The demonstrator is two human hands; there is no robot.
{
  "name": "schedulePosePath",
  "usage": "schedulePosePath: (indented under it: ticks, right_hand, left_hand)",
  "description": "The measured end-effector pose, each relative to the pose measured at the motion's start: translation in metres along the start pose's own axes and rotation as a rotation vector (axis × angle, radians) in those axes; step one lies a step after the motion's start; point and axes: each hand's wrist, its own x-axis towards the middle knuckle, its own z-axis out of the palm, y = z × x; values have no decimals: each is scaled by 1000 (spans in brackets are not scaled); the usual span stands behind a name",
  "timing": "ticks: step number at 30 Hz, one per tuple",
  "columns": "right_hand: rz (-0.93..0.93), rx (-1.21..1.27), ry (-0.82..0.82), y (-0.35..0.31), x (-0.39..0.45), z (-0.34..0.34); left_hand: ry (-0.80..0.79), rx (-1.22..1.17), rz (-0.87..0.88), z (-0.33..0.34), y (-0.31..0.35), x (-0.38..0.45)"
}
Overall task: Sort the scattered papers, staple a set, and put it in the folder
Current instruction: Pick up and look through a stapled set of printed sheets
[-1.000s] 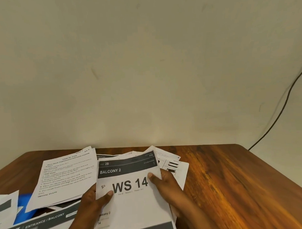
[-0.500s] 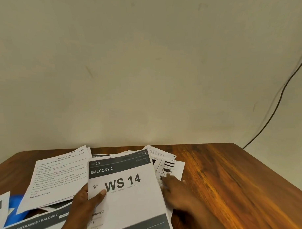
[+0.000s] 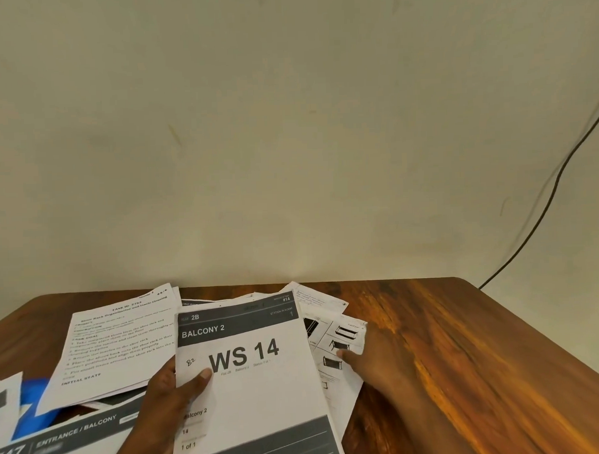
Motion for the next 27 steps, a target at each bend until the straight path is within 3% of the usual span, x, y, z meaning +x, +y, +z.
schedulePosePath:
  ticks: [4, 10, 15, 27]
  right_hand:
    - [117, -165, -161, 8, -1, 19]
    - [-38, -99, -158, -6, -11, 11]
    - [-122, 157, -97, -13, -20, -5]
    - [276, 960, 153, -10, -5, 14]
  left_hand:
    - [-11, -1, 2, 1, -1, 1]
    - [-9, 8, 17, 3, 1, -3]
    - [-7, 8, 3, 2, 2, -3]
    - [-6, 24, 8, 2, 1, -2]
